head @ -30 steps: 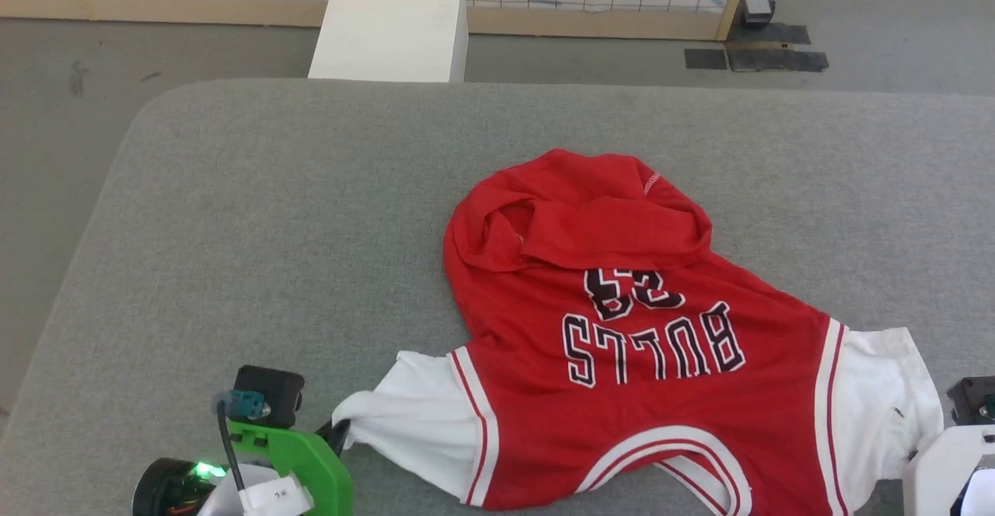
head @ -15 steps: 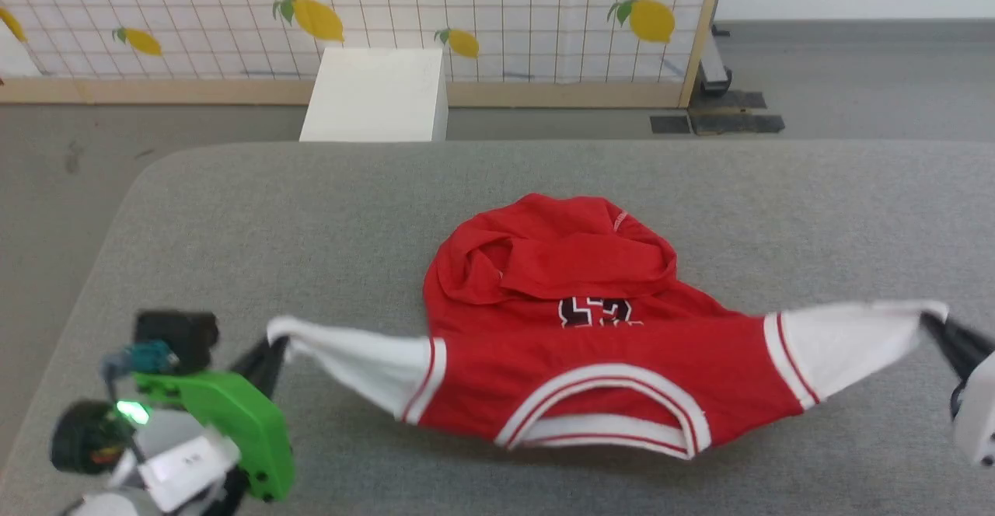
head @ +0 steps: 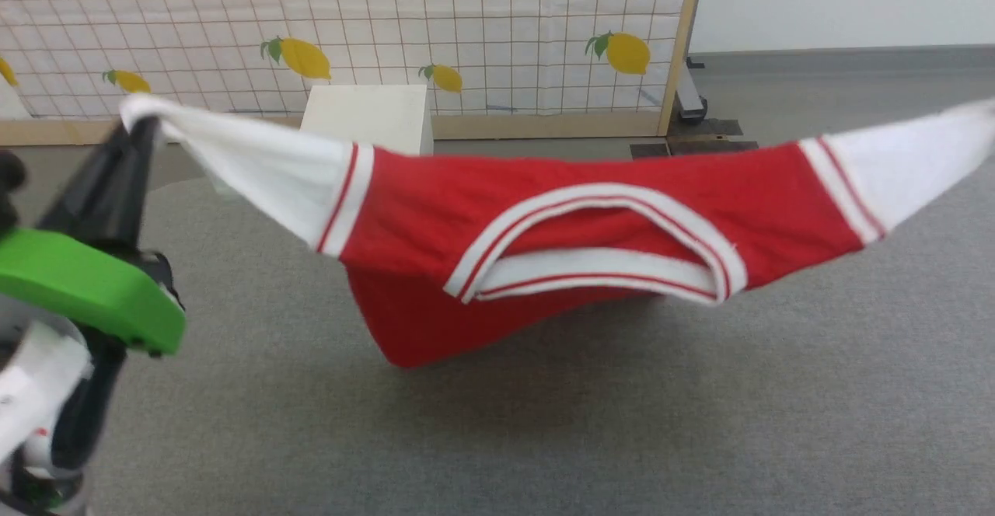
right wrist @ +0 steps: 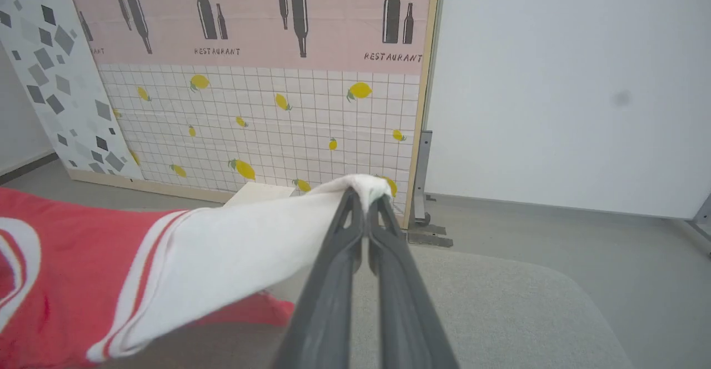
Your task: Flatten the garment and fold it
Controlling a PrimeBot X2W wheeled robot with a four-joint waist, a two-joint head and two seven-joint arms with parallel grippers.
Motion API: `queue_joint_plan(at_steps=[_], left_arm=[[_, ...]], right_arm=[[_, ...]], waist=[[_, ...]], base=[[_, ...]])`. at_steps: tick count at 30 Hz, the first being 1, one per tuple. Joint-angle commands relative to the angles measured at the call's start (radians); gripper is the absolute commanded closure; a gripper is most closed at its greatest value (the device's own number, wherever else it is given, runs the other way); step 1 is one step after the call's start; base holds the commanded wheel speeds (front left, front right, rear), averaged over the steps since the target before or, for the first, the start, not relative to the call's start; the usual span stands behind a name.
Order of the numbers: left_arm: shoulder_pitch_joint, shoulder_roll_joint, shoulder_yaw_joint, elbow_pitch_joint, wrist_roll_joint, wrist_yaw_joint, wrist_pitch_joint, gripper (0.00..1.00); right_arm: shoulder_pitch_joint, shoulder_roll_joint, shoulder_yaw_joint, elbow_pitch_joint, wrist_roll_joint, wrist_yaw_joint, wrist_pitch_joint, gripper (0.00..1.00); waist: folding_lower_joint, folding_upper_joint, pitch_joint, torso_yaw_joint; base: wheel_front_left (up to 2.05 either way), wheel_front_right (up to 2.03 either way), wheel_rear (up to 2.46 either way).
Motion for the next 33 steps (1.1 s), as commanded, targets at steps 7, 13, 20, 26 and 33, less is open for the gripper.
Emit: queue_joint_plan(at_steps=[7,13,20,26,33], left_arm=[[-0.209,0.061,0.030,-0.001,0.001,-0.003,0.019,1.00],[-0.415,0.108,-0.016,0.139,0.014,-0.054,0.038,1.00],[-0.695,0.141,-0.062,0.343,0.048,-0.113,0.002,1.00],[-0.953,0.141,-0.105,0.543,0.083,-0.148,-0.084,1.00],[-1.184,0.077,-0.145,0.784,0.114,-0.158,-0.236,1.00]], right_arm=[[-0.247,-0.070,0.006,0.011,-0.045,-0.002,-0.030,1.00],[-0.464,-0.099,0.068,0.117,-0.066,-0.002,-0.057,1.00],[-0.732,-0.131,0.142,0.286,-0.107,-0.002,-0.121,1.00],[-0.990,-0.147,0.231,0.456,-0.166,-0.002,-0.203,1.00],[-1.224,-0.118,0.326,0.675,-0.246,-0.002,-0.308,1.00]], waist=[[0.0000,0.0000,0.063,-0.003],[0.0000,0.0000,0.167,-0.007],[0.0000,0.0000,0.365,-0.021],[0.0000,0.0000,0.508,-0.029],[0.0000,0.0000,0.609,-0.033]], base=[[0.00,0.00,0.00],[0.00,0.00,0.00],[0.00,0.00,0.00],[0.00,0.00,0.00],[0.00,0.00,0.00]])
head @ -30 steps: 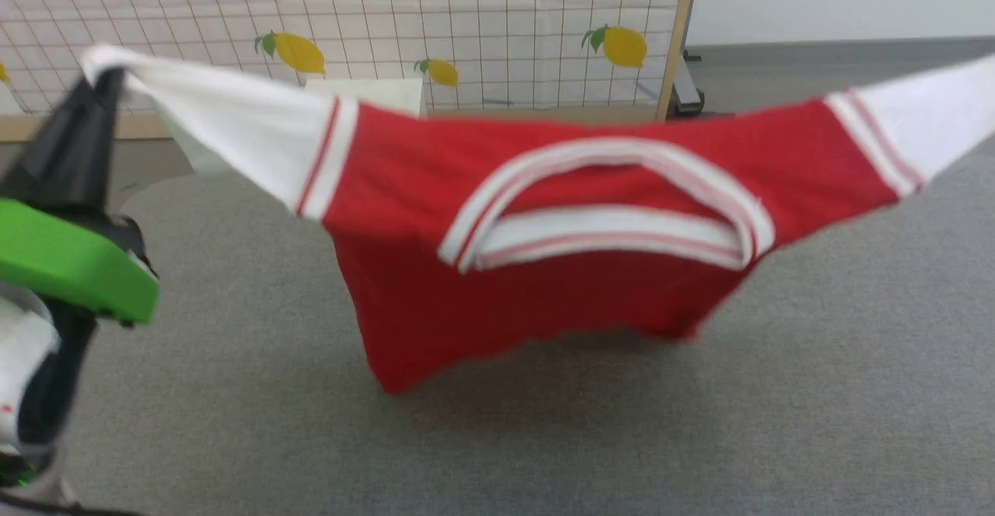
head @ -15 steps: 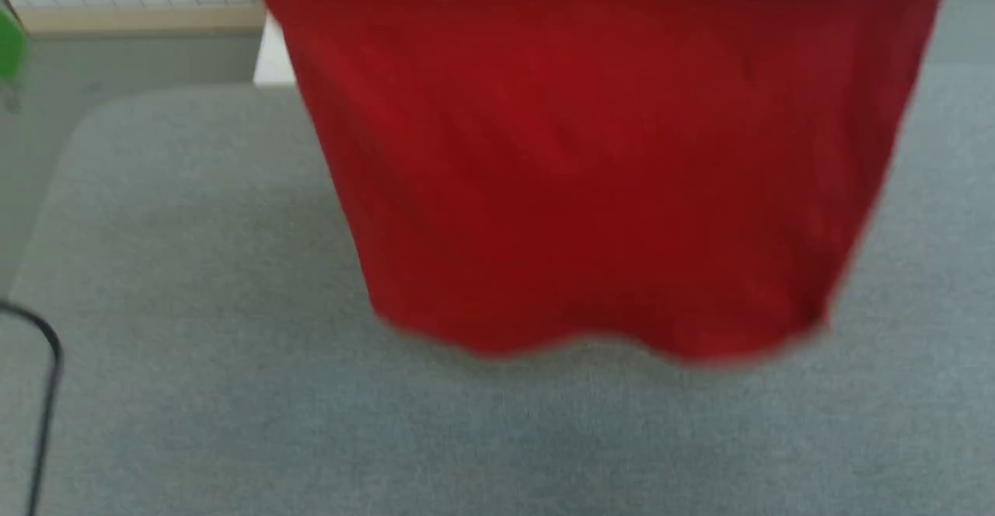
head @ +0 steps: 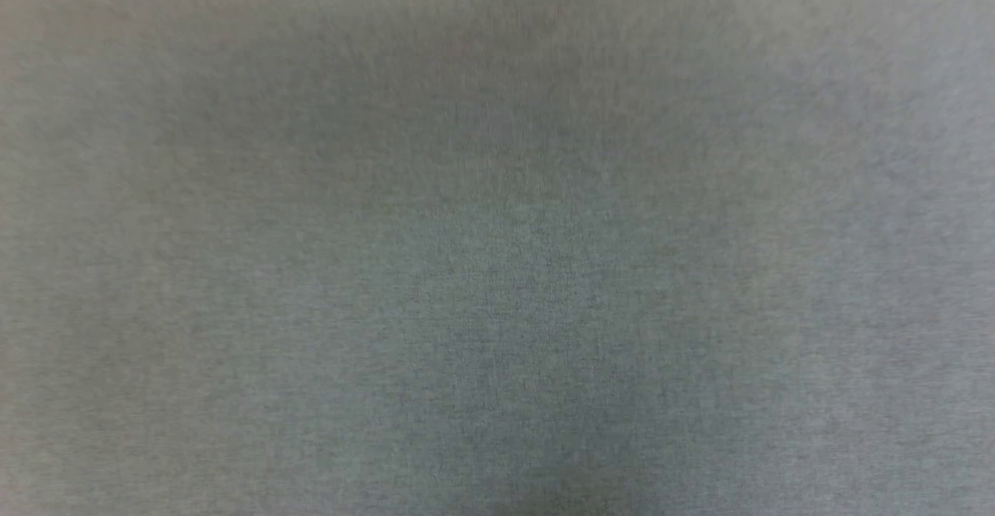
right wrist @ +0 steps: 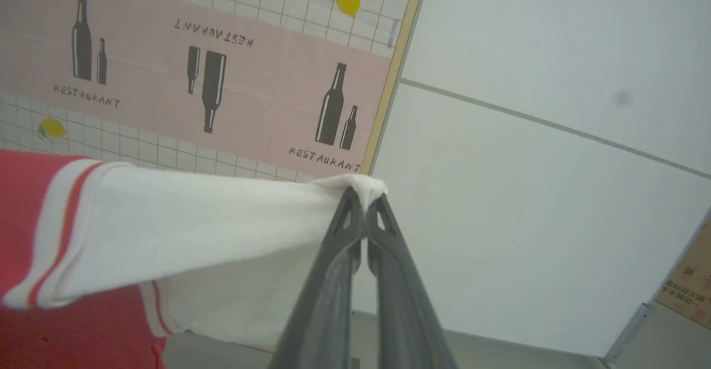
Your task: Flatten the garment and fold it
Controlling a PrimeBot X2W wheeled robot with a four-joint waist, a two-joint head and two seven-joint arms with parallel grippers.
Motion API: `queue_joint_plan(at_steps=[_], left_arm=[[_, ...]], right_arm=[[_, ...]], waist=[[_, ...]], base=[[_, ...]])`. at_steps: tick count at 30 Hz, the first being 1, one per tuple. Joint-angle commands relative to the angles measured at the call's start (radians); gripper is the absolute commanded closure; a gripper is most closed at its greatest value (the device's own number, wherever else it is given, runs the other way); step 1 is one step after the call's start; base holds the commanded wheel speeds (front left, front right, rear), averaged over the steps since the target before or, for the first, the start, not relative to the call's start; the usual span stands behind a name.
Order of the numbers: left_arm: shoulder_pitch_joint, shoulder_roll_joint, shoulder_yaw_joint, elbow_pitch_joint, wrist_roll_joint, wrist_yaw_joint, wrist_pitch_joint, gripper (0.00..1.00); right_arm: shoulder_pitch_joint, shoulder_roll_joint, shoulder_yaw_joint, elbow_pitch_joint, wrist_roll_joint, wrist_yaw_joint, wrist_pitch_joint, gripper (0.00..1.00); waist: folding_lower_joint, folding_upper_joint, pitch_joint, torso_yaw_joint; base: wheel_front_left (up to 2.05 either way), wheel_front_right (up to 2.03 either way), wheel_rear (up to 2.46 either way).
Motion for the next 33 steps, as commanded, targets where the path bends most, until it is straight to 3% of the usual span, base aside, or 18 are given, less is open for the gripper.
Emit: queue_joint_plan(at_steps=[1,7,14,20,26,33], left_arm=[[-0.046,-0.010,-0.001,0.035,0.010,-0.005,-0.037,1.00],[-0.123,-0.036,-0.033,0.186,0.016,-0.018,-0.142,1.00],[-0.065,-0.063,-0.088,0.301,0.011,-0.029,-0.204,1.00],[0.113,-0.083,-0.126,0.349,-0.009,-0.033,-0.262,1.00],[0.368,-0.081,-0.146,0.359,-0.023,-0.016,-0.304,1.00],[0.626,-0.029,-0.183,0.321,-0.039,-0.017,-0.222,1.00]], right_arm=[[-0.038,0.010,0.016,0.040,-0.011,-0.002,-0.018,1.00],[-0.101,0.051,0.060,0.173,-0.028,-0.002,-0.079,1.00],[-0.018,0.071,0.109,0.254,-0.013,-0.002,-0.130,1.00],[0.157,0.076,0.157,0.278,0.008,-0.002,-0.163,1.00],[0.397,0.083,0.191,0.286,0.046,-0.002,-0.158,1.00],[0.630,0.017,0.232,0.233,0.079,-0.002,-0.083,1.00]], waist=[[-0.0003,0.0000,0.116,-0.011],[-0.0003,0.0000,0.163,-0.007],[-0.0003,0.0000,0.164,0.007],[-0.0003,0.0000,0.094,0.022],[-0.0003,0.0000,-0.044,0.021],[-0.0003,0.0000,-0.192,0.034]], base=[[0.00,0.00,0.00],[0.00,0.00,0.00],[0.00,0.00,0.00],[0.00,0.00,0.00],[0.00,0.00,0.00],[0.00,0.00,0.00]])
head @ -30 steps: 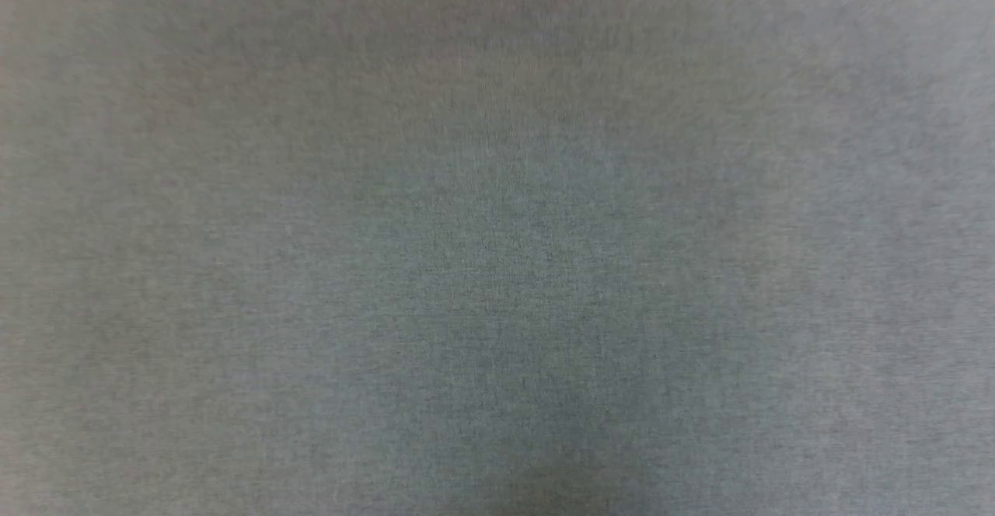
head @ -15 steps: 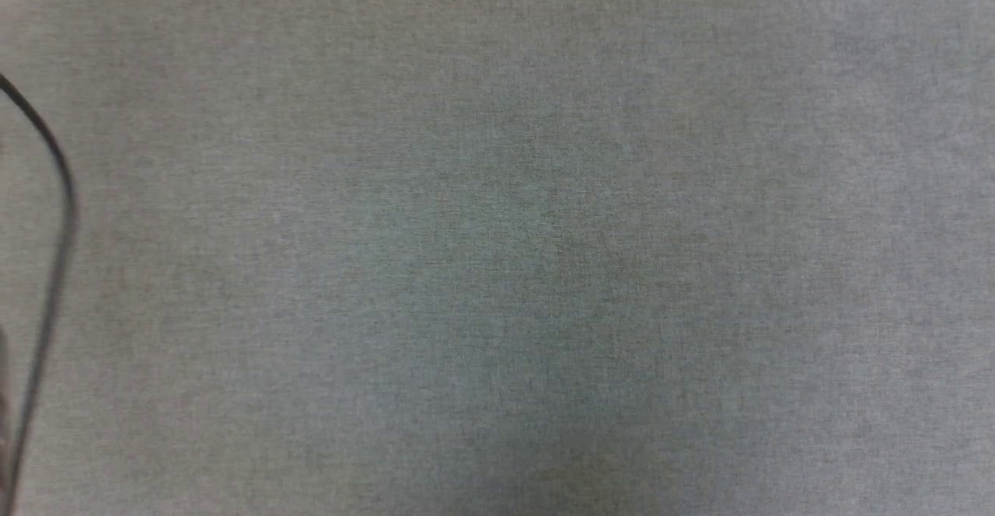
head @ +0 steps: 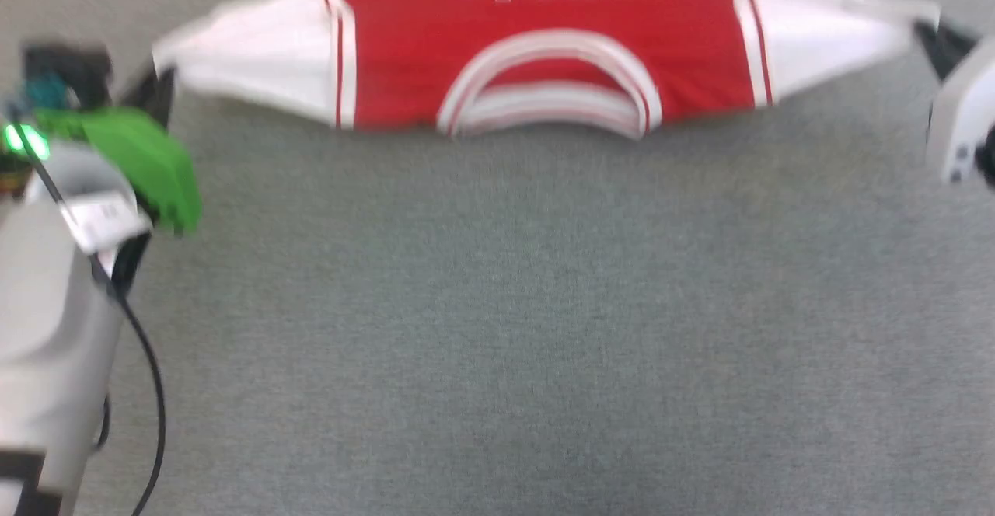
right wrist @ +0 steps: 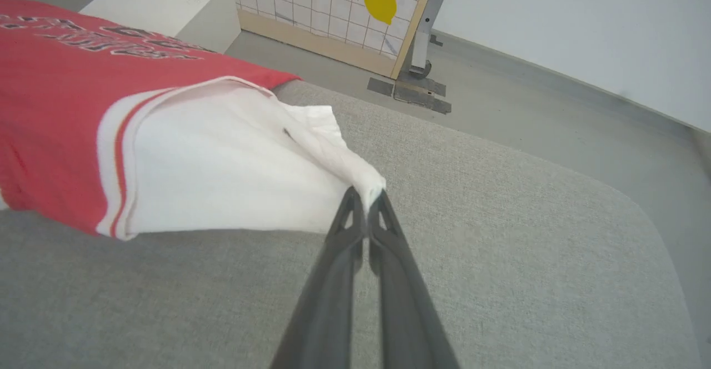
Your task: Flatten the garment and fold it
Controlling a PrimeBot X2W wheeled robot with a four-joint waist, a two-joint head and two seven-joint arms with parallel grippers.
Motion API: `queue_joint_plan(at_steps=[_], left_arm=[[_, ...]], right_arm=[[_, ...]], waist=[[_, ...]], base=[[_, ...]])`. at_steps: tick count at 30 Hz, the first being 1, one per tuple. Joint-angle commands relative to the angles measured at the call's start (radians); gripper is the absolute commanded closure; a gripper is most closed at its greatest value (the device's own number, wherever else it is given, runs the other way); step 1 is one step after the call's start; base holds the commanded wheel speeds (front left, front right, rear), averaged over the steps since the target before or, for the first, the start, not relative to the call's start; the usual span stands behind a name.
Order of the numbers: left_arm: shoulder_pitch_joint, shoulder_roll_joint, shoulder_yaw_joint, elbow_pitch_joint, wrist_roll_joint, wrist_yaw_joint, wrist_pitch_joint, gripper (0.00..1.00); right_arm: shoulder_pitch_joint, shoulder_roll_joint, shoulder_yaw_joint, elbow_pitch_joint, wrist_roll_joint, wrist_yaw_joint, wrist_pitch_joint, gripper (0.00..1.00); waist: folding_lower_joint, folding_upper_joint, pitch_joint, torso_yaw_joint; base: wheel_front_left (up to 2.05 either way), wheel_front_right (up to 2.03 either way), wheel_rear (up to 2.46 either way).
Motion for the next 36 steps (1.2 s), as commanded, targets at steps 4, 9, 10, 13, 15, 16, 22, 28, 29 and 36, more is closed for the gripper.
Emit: queue_joint_plan(at_steps=[4,9,10,13,15,16,22,28,29,36], left_arm=[[0.127,0.065,-0.022,-0.052,-0.005,0.000,0.075,1.00],[0.278,0.119,-0.046,-0.133,-0.039,-0.006,0.168,1.00],[0.304,0.129,-0.051,-0.149,-0.046,-0.007,0.183,1.00],[0.398,0.159,-0.068,-0.209,-0.062,-0.008,0.232,1.00],[0.458,0.175,-0.080,-0.251,-0.076,-0.009,0.263,1.00],[0.483,0.181,-0.083,-0.270,-0.083,-0.008,0.275,1.00],[0.639,0.210,-0.081,-0.396,-0.140,0.023,0.349,1.00],[0.776,0.224,-0.095,-0.494,-0.216,0.047,0.456,1.00],[0.795,0.222,-0.102,-0.508,-0.228,0.050,0.474,1.00],[0.814,0.205,-0.105,-0.561,-0.245,0.070,0.480,1.00]], right_arm=[[0.121,-0.052,0.006,-0.055,0.045,-0.002,0.071,1.00],[0.271,-0.101,0.001,-0.126,0.114,-0.002,0.181,1.00],[0.296,-0.110,-0.001,-0.139,0.124,-0.002,0.203,1.00],[0.376,-0.147,-0.018,-0.194,0.146,-0.002,0.272,1.00],[0.431,-0.166,-0.036,-0.226,0.160,-0.002,0.319,1.00],[0.456,-0.172,-0.050,-0.238,0.168,-0.002,0.340,1.00],[0.639,-0.167,-0.159,-0.320,0.188,-0.002,0.481,1.00],[0.825,-0.100,-0.271,-0.407,0.164,-0.002,0.613,1.00],[0.851,-0.086,-0.286,-0.424,0.153,-0.002,0.626,1.00],[0.913,-0.010,-0.364,-0.487,0.098,-0.002,0.647,1.00]], waist=[[0.0001,0.0000,-0.171,0.019],[0.0001,0.0000,-0.234,0.023],[0.0001,0.0000,-0.241,0.023],[0.0001,0.0000,-0.259,0.023],[0.0001,0.0000,-0.269,0.024],[0.0001,0.0000,-0.272,0.026],[0.0001,0.0000,-0.285,0.033],[0.0001,0.0000,-0.284,0.045],[0.0001,0.0000,-0.282,0.047],[0.0001,0.0000,-0.262,0.065]], base=[[0.00,0.00,0.00],[0.00,0.00,0.00],[0.00,0.00,0.00],[0.00,0.00,0.00],[0.00,0.00,0.00],[0.00,0.00,0.00],[0.00,0.00,0.00],[0.00,0.00,0.00],[0.00,0.00,0.00],[0.00,0.00,0.00]])
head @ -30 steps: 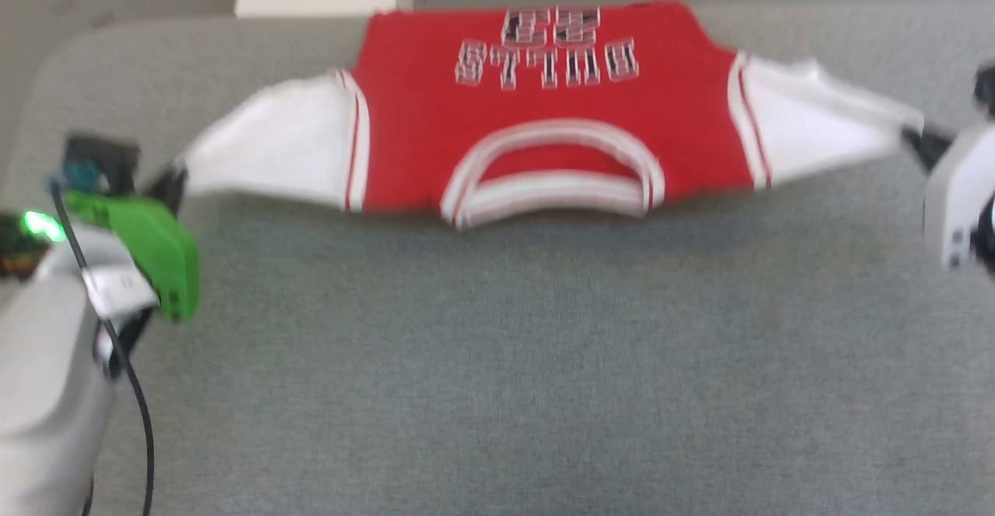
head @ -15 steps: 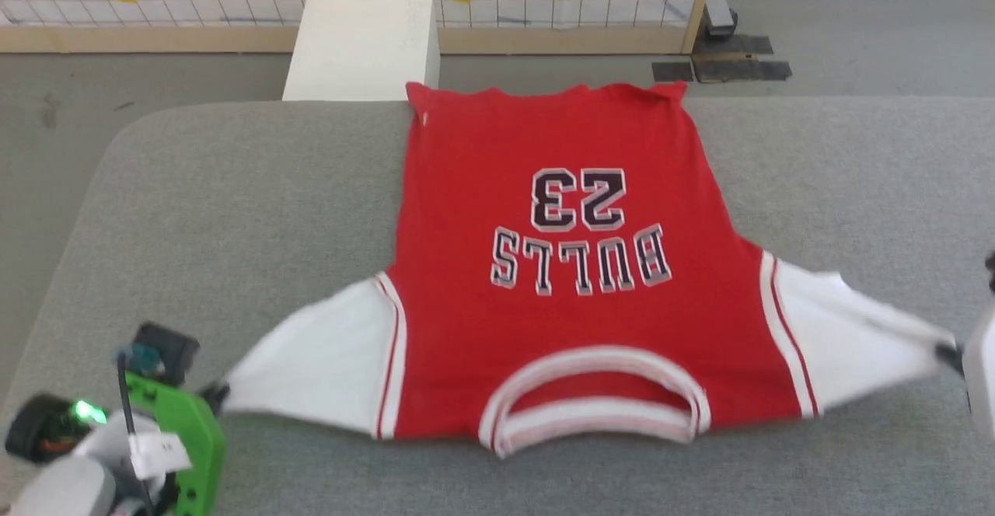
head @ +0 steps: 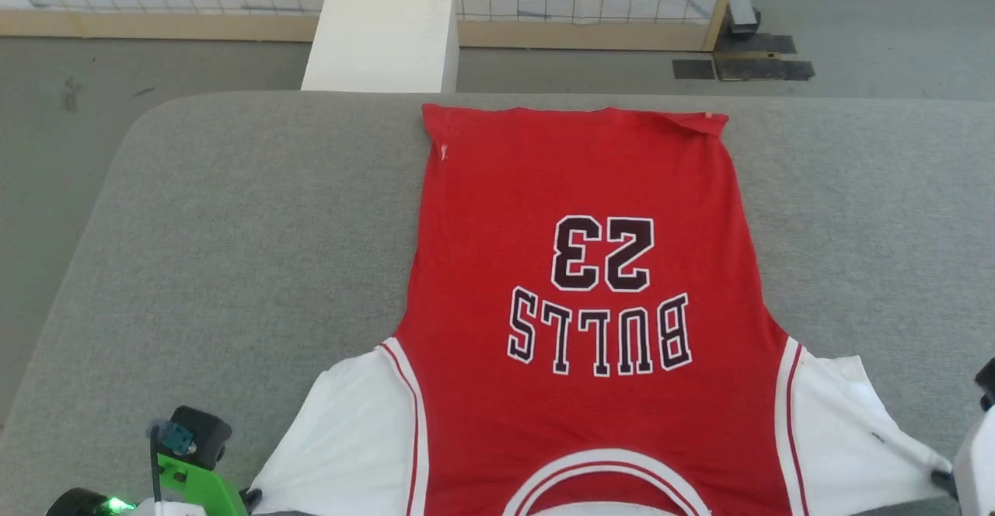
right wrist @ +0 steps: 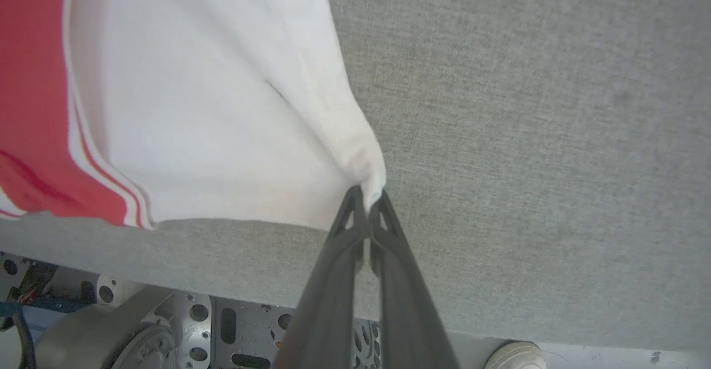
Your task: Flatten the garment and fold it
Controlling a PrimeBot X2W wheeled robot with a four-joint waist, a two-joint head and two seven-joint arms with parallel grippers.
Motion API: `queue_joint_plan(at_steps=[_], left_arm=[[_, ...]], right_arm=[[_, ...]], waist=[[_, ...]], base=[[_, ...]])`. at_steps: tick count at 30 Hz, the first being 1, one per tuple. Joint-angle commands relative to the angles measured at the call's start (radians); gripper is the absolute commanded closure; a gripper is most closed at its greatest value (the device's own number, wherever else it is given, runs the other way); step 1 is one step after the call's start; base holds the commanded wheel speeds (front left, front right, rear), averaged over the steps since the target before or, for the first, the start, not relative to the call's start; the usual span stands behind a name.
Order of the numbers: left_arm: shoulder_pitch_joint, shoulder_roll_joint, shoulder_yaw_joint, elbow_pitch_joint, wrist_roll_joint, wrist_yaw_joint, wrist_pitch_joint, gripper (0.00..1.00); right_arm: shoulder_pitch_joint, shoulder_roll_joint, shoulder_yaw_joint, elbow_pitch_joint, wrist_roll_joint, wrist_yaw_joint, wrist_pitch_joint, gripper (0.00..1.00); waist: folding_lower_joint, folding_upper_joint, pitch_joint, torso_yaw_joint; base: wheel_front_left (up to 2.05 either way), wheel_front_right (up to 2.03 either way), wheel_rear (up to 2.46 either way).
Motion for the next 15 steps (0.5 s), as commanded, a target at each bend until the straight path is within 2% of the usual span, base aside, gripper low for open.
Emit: queue_joint_plan(at_steps=[1,2,8,15], left_arm=[[-0.005,-0.003,0.005,-0.004,-0.004,0.009,-0.004,1.00],[-0.009,-0.008,0.004,-0.011,-0.006,0.009,-0.003,1.00],[-0.029,-0.032,-0.006,-0.085,-0.030,0.005,0.013,1.00],[-0.050,-0.031,-0.009,-0.235,-0.026,0.019,0.038,1.00]], right_arm=[[-0.004,0.009,-0.022,-0.012,-0.018,-0.002,-0.009,0.61],[-0.008,0.016,-0.029,-0.016,-0.022,-0.002,-0.010,0.00],[-0.077,0.026,-0.044,-0.094,-0.014,-0.002,0.013,0.00],[-0.320,0.015,-0.033,-0.125,-0.033,-0.002,0.066,0.00]], waist=[[0.0001,0.0000,0.011,0.010],[0.0001,0.0000,0.016,0.014],[0.0001,0.0000,0.063,0.046],[0.0001,0.0000,0.182,0.117]], base=[[0.00,0.00,0.00],[0.00,0.00,0.00],[0.00,0.00,0.00],[0.00,0.00,0.00]])
